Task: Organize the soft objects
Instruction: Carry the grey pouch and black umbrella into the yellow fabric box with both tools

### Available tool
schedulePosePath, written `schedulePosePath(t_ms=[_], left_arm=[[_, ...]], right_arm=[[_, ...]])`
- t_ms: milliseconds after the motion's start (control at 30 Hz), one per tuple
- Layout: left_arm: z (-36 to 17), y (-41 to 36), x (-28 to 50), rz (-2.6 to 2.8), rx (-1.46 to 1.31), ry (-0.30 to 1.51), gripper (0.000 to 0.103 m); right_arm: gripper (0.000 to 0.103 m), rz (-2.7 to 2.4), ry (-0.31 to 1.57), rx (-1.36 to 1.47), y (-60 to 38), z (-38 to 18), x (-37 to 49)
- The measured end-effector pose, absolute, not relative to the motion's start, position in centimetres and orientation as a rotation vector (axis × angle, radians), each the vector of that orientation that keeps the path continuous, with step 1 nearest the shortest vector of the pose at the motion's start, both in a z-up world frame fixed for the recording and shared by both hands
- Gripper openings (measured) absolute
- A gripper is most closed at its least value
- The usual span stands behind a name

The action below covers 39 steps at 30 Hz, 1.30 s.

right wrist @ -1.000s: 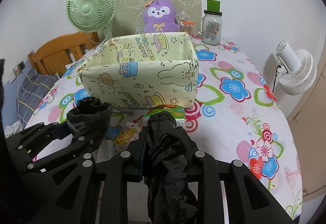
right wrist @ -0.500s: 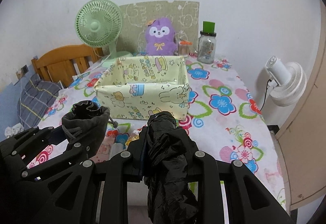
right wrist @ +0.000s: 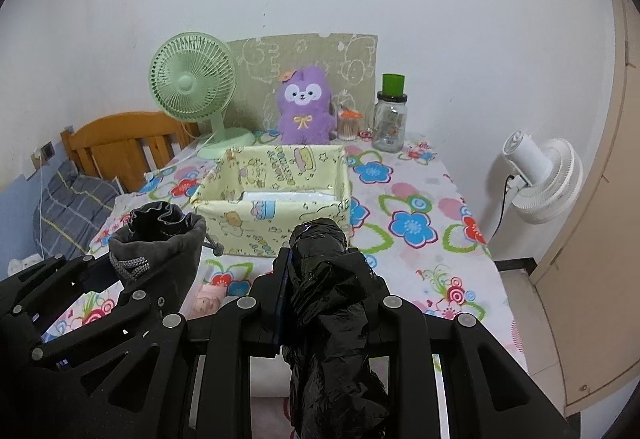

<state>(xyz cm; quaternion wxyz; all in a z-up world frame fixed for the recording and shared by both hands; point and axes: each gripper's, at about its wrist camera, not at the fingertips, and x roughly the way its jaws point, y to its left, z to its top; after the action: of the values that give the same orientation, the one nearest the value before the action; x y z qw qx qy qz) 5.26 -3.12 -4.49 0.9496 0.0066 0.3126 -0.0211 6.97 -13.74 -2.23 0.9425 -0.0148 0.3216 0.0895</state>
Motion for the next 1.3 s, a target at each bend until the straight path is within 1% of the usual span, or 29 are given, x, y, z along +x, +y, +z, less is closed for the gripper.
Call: schedulePosePath(t_ms=[533, 1300], left_arm=[[-3.1, -2.3, 8.7, -0.013, -0.013, 0.626, 0.031], [-3.8, -0.5, 16.4, -0.014, -0.061, 0.66, 0.031]], right_arm=[[0.029, 0.197, 0.633, -0.042, -12.9, -0.5, 10.7], [0.029, 0.189, 0.629, -0.049, -11.2, -0.5, 18.7]])
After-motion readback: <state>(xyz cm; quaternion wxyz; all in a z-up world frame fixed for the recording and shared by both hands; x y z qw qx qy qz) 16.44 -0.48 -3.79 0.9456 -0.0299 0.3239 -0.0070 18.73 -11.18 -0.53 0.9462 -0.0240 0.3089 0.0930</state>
